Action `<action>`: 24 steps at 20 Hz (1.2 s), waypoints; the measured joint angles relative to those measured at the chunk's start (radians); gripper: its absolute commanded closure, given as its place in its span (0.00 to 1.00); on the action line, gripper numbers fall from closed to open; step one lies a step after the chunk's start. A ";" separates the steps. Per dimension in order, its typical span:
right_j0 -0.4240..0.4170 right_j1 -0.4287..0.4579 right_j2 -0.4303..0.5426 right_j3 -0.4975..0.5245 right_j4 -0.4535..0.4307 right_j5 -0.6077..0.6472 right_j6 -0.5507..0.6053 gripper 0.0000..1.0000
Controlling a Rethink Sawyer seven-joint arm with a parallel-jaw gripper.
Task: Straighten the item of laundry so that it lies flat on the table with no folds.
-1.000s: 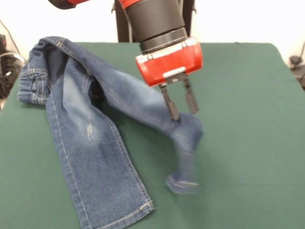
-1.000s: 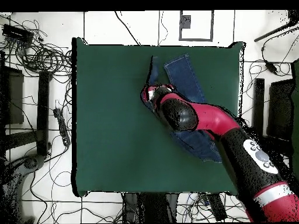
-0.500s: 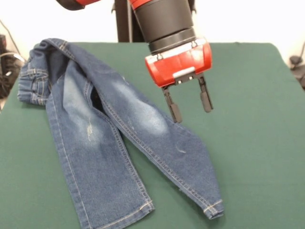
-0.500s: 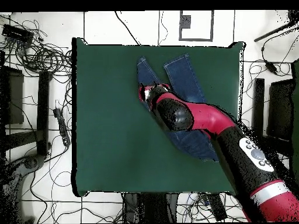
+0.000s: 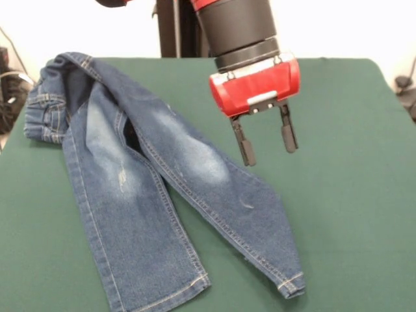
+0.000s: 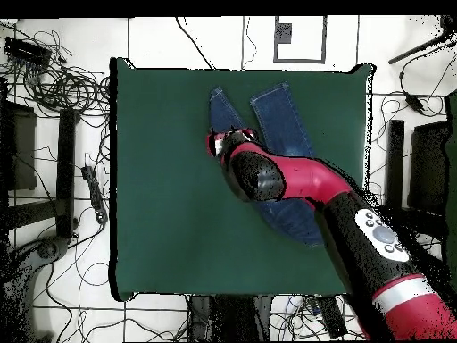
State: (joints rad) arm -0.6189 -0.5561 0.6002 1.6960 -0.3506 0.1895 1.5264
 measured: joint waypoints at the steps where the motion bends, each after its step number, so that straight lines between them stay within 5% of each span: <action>1: 0.022 -0.007 -0.023 -0.005 0.000 0.000 0.000 0.00; 10: 0.144 -0.065 -0.182 -0.029 0.000 0.000 0.000 0.00; 24: -0.075 -0.060 -0.162 -0.004 0.000 0.000 0.000 0.00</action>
State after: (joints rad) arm -0.6936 -0.6158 0.4380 1.6920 -0.3504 0.1895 1.5264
